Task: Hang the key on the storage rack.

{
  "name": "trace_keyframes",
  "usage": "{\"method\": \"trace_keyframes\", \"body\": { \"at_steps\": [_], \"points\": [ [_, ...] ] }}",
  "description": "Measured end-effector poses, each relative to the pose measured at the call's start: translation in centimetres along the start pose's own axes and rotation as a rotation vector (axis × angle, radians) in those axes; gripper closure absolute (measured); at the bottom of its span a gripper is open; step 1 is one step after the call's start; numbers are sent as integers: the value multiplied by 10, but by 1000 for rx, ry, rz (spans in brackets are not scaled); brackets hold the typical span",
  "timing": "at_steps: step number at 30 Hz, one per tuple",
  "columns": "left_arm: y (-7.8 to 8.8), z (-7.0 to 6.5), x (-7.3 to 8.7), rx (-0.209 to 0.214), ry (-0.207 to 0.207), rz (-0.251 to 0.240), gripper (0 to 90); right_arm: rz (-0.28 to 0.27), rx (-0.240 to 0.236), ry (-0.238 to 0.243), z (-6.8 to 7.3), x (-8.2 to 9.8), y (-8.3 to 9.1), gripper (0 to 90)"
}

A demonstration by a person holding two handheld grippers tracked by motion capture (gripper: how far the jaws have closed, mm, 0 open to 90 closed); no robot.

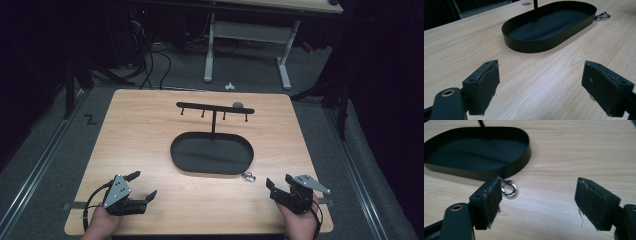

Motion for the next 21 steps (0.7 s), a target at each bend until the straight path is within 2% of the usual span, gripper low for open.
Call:
{"method": "trace_keyframes", "body": {
  "at_steps": [3, 4, 5, 8, 11, 12, 13, 14, 16, 17, 19, 20, 21],
  "points": [
    [0, 0, 0, 1, 0, 1, 152, 23, -22, 23, 5, -1, 1, 220],
    [0, 0, 0, 1, -1, 1, 152, 34, -20, 54, 8, -1, 0, 190],
    [0, 0, 0, 1, -1, 0, 152, 74, -14, 127, 13, 2, -3, 209],
    [1, 0, 1, 4, -5, 3, 152, 92, 9, 205, 19, 4, -6, 200],
    [0, 0, 1, 6, -5, 3, 152, 105, 29, 232, 22, 3, -9, 188],
    [1, 0, 1, 7, -4, 4, 152, 143, 25, 254, 25, 4, -12, 174],
    [1, 0, 1, 7, -4, 4, 152, 143, 25, 254, 25, 4, -12, 174],
    [1, -1, 1, 8, -3, 0, 152, 184, 17, 269, 26, 4, -15, 176],
    [1, -1, 1, 8, -2, -1, 152, 203, 15, 272, 26, 3, -17, 182],
    [2, -1, 0, 11, -4, -2, 152, 237, 31, 298, 25, 1, -18, 207],
    [2, -1, 0, 13, -4, -3, 152, 251, 34, 306, 24, 1, -19, 229],
    [2, -2, 0, 15, -4, -4, 152, 308, 26, 318, 23, 1, -20, 284],
    [2, -2, 0, 15, -4, -4, 152, 308, 26, 318, 23, 1, -20, 284]
  ]
}}
Point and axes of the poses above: each handheld gripper's, and its own axes: y roughly backward along the jaws, x roughly out of its underside, z roughly to its left, the point moved 8 cm from there along -y, roughly forward along the jaws, and after that the axes turned 1 degree about -y, right-handed, at the moved point
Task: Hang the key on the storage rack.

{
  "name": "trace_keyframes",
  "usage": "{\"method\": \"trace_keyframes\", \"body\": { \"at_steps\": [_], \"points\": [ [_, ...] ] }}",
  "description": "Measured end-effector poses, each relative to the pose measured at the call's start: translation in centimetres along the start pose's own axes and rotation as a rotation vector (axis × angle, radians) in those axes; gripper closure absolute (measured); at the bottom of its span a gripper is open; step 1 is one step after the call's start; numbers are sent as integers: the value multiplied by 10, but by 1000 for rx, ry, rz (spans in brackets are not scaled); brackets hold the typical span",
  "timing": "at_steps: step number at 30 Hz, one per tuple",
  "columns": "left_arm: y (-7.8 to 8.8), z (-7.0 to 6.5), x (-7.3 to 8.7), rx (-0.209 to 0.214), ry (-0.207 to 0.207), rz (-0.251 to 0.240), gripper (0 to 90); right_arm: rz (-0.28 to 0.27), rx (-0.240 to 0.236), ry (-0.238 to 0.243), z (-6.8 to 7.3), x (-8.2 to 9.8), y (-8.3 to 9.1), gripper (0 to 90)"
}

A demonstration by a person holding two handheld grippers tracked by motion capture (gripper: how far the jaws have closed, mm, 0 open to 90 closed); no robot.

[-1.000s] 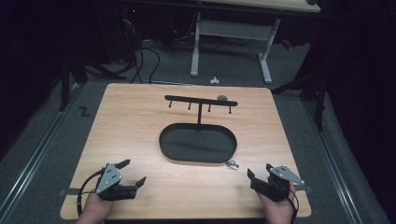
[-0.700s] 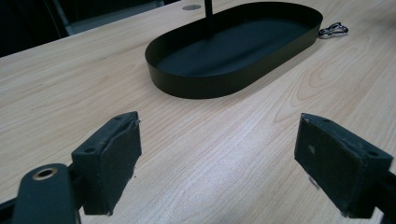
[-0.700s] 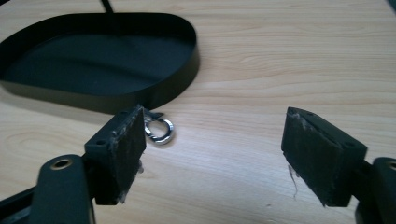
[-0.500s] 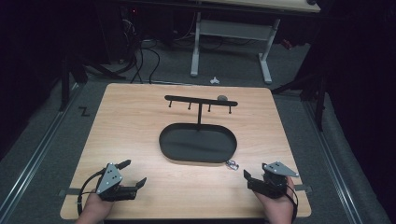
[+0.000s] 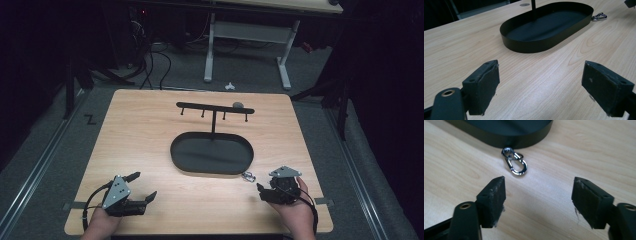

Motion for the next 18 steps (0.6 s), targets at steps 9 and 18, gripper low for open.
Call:
{"method": "trace_keyframes", "body": {
  "at_steps": [9, 18],
  "points": [
    [-1, -1, 0, 4, 0, 2, 152, 288, 2, 23, -6, 11, -8, 333],
    [-2, -2, 0, 9, 0, 8, 152, 434, -15, 68, -4, 15, -10, 332]
  ]
}}
Point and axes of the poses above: each handheld gripper's, and its own axes: y roughly backward along the jaws, x roughly out of its underside, z roughly to its left, the point moved 8 cm from there along -y, roughly forward along the jaws, and after that the axes turned 1 degree about -y, right-handed, at the moved point
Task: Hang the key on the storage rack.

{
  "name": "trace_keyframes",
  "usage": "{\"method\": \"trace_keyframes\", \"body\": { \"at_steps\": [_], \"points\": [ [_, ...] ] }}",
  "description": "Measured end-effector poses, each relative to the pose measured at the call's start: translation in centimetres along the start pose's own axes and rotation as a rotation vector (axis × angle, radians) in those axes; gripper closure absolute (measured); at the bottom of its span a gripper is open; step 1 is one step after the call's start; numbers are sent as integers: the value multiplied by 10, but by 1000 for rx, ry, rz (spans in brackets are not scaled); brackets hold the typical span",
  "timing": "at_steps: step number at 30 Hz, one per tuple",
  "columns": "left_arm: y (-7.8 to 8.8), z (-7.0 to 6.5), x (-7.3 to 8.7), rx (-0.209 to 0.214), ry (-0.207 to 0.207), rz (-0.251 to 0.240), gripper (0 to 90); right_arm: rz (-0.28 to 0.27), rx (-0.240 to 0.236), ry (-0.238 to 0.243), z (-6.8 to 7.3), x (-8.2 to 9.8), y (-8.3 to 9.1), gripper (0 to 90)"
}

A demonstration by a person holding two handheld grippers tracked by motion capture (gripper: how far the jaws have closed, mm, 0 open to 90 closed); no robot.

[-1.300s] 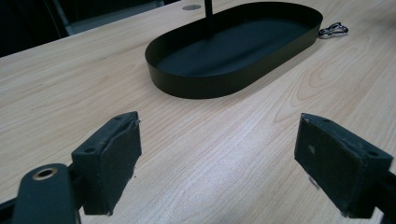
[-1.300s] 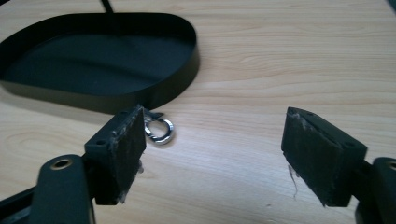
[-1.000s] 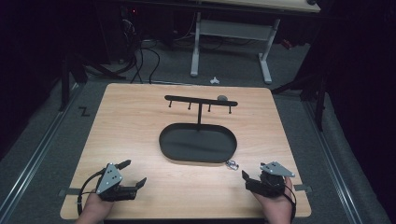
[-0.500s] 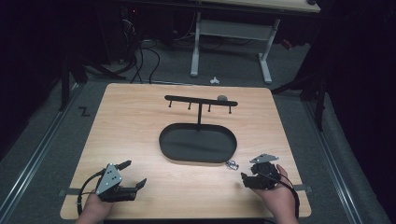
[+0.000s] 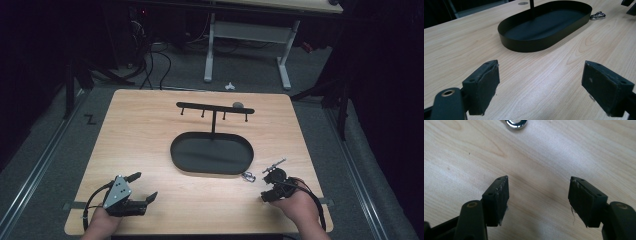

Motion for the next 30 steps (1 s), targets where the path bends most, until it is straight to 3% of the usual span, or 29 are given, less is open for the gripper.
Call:
{"method": "trace_keyframes", "body": {
  "at_steps": [8, 9, 10, 13, 15, 18, 21, 24, 28, 30],
  "points": [
    [-1, -1, 1, 5, -1, 6, 152, 87, -40, 14, 5, -3, -1, 313],
    [-1, -1, 1, 7, -1, 6, 152, 84, -26, 50, 7, -8, 0, 316],
    [-1, -1, 1, 7, -1, 6, 152, 84, -26, 50, 7, -8, 0, 316],
    [-2, -1, 1, 7, -1, 9, 152, 63, 16, 115, 8, -25, 1, 379],
    [-2, -1, 1, 7, -2, 10, 152, 52, -4, 113, 10, -33, 1, 463],
    [-2, -1, 1, 7, -4, 12, 152, 32, -6, 113, 10, -46, 0, 519],
    [-2, -1, 1, 6, -3, 12, 152, 32, -21, 113, 10, -56, -3, 517],
    [-2, -1, 2, 9, -3, 15, 152, 45, -66, 69, 14, -64, -6, 516],
    [-2, -2, 2, 10, -4, 16, 152, 45, -61, 85, 14, -71, -12, 472],
    [-2, -1, 2, 9, -2, 17, 152, 57, -85, 106, 17, -74, -19, 482]
  ]
}}
Point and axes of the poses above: each handheld gripper's, and its own axes: y roughly backward along the jaws, x roughly out of its underside, z roughly to its left, the point moved 8 cm from there along -y, roughly forward along the jaws, and after that the axes turned 1 degree about -y, right-handed, at the moved point
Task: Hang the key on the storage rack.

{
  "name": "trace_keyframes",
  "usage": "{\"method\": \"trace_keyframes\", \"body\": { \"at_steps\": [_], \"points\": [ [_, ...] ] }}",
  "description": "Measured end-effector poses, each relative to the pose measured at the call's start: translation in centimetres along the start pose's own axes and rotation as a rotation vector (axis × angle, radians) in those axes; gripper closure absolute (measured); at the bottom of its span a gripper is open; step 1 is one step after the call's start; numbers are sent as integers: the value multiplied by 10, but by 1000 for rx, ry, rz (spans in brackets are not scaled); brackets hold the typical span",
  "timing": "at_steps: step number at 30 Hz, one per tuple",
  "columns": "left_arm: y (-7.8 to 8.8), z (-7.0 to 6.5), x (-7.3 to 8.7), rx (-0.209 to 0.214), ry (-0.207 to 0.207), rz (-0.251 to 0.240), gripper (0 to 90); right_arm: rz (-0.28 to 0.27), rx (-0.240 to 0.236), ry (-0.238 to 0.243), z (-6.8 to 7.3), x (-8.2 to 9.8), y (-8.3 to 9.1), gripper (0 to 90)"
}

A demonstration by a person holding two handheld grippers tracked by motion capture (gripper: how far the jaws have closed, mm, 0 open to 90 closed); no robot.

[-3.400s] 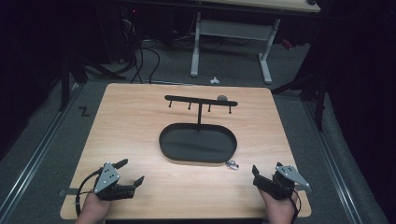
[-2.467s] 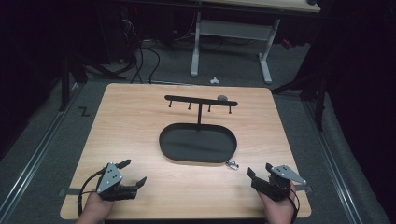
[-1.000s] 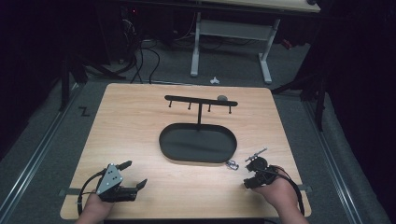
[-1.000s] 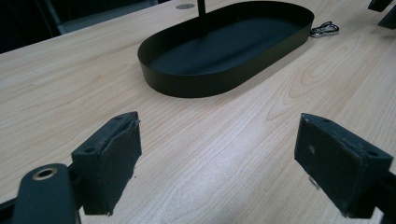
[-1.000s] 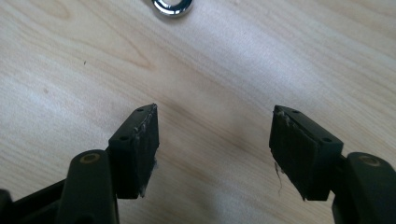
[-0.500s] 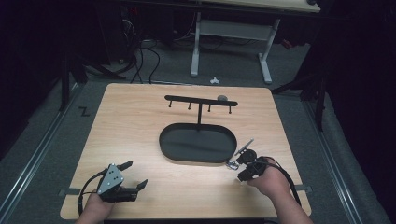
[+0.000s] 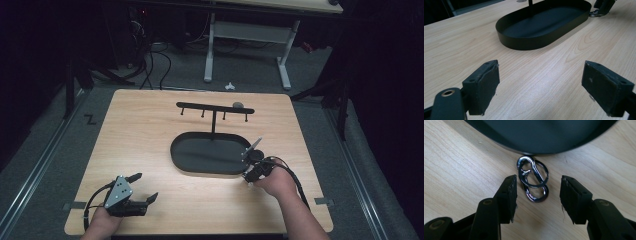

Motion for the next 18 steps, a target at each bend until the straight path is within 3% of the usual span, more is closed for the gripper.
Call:
{"method": "trace_keyframes", "body": {
  "at_steps": [5, 7, 14, 16, 17, 18],
  "points": [
    [0, 0, 1, -1, 1, 2, 152, 11, -13, 17, 3, -3, -6, 521],
    [0, 0, 0, -1, 2, 1, 152, 12, -43, 5, 5, -4, -5, 613],
    [0, 1, 0, -3, 3, -1, 152, 15, -44, 12, 9, -3, -4, 622],
    [0, 0, 0, -1, 2, 0, 152, -20, -44, -4, 8, -4, 4, 686],
    [0, 0, 0, 0, 1, 1, 152, -25, -47, -21, 9, -3, 8, 805],
    [0, 0, 0, 0, 1, 1, 152, -25, -47, -21, 9, -3, 8, 805]
  ]
}}
Point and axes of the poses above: each handheld gripper's, and its own axes: y roughly backward along the jaws, x roughly out of its underside, z roughly to its left, the point moved 8 cm from there along -y, roughly forward along the jaws, and after that the axes turned 1 degree about -y, right-handed, at the moved point
